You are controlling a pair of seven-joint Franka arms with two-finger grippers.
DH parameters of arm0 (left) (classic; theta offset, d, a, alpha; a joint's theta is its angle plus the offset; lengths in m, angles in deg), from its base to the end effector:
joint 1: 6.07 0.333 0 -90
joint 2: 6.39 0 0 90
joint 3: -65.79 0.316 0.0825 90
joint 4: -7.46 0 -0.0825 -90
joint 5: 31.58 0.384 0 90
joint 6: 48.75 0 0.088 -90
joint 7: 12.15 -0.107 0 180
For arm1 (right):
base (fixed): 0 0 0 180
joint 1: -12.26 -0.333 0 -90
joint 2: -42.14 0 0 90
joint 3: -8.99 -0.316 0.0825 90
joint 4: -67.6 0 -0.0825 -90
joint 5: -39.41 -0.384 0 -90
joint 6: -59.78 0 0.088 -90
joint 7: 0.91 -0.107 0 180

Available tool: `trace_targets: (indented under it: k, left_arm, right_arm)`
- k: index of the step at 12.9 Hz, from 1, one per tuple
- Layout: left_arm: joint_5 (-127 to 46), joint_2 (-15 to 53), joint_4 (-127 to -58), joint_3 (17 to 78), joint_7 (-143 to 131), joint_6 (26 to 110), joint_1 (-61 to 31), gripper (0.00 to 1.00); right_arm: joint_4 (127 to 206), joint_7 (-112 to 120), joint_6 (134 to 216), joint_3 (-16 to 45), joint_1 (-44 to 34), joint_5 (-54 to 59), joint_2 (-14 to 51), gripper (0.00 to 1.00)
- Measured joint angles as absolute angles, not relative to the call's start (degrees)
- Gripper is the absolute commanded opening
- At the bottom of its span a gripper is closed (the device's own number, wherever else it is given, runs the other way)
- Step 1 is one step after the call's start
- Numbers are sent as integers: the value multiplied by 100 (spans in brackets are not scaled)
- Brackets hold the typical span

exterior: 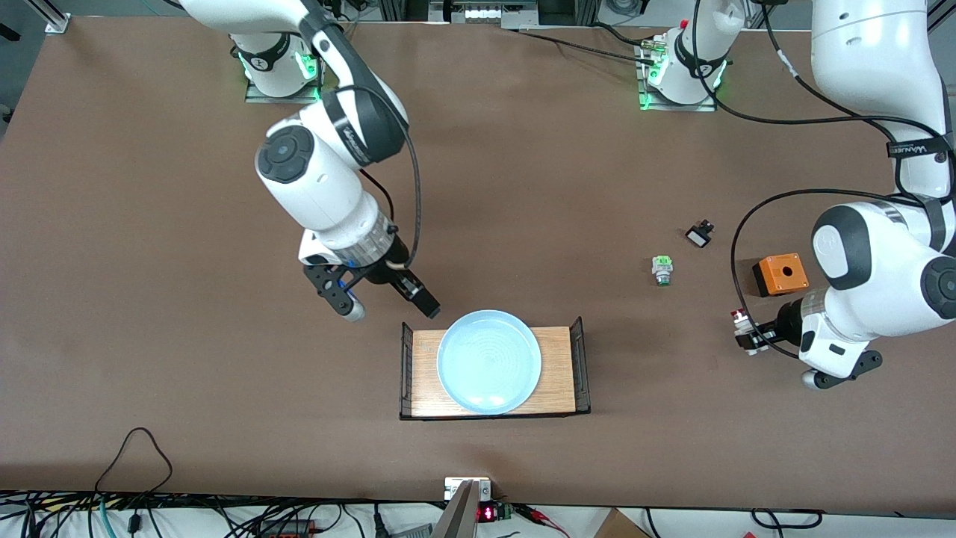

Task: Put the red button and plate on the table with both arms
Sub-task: 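Lower the button beside the orange box while the right gripper reaches the plate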

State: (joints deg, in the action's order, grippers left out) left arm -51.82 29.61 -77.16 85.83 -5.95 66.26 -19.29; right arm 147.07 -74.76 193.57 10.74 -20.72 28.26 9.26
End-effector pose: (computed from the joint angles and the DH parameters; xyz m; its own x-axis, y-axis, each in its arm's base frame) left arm 0.7044 0.0211 0.3204 0.9447 0.3201 -0.0712 0.3261 -0.9400 0.1005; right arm 0.6357 0.3951 0.4168 0.6719 -0.7384 -0.0572 -0.6967 -0.6040 -0.3870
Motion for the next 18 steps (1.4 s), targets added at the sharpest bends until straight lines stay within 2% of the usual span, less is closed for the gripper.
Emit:
trace_targets:
  k: [7, 9, 11, 12, 13, 14, 15, 16, 18]
  left_arm:
    - [-6050, 3925, -7780, 8554, -2478, 7409, -1505, 1]
    - [-6109, 4151, -7776, 8498, -2545, 7699, -1532, 5]
    - [-6109, 4214, -7757, 8488, -2566, 7781, -1548, 20]
    - [-6109, 4221, -7755, 8488, -2571, 7784, -1547, 41]
    - [-6109, 4221, -7755, 8488, -2573, 7784, -1547, 73]
    - [-6109, 4222, -7755, 8488, -2579, 7784, -1548, 100]
    - [-6109, 4222, -7753, 8487, -2585, 7785, -1548, 100]
    - [-6109, 4224, -7742, 8484, -2585, 7793, -1553, 100]
    - [-6109, 4224, -7637, 8482, -2581, 7800, -1598, 100]
  right_arm:
    - [14669, -8114, 20127, 1074, -2271, 2826, 432, 100]
    - [14666, -8114, 20235, 1074, -2273, 2826, 319, 100]
    - [14659, -8114, 20245, 1076, -2273, 2826, 274, 100]
    - [14659, -8115, 20245, 1076, -2273, 2826, 255, 97]
    - [14658, -8115, 20245, 1076, -2274, 2826, 231, 96]
    - [14658, -8115, 20245, 1075, -2278, 2826, 198, 93]
    - [14658, -8115, 20245, 1075, -2283, 2826, 170, 89]
    - [14657, -8116, 20249, 1075, -2287, 2826, 150, 80]
    - [14656, -8115, 20257, 1076, -2288, 2826, 137, 68]
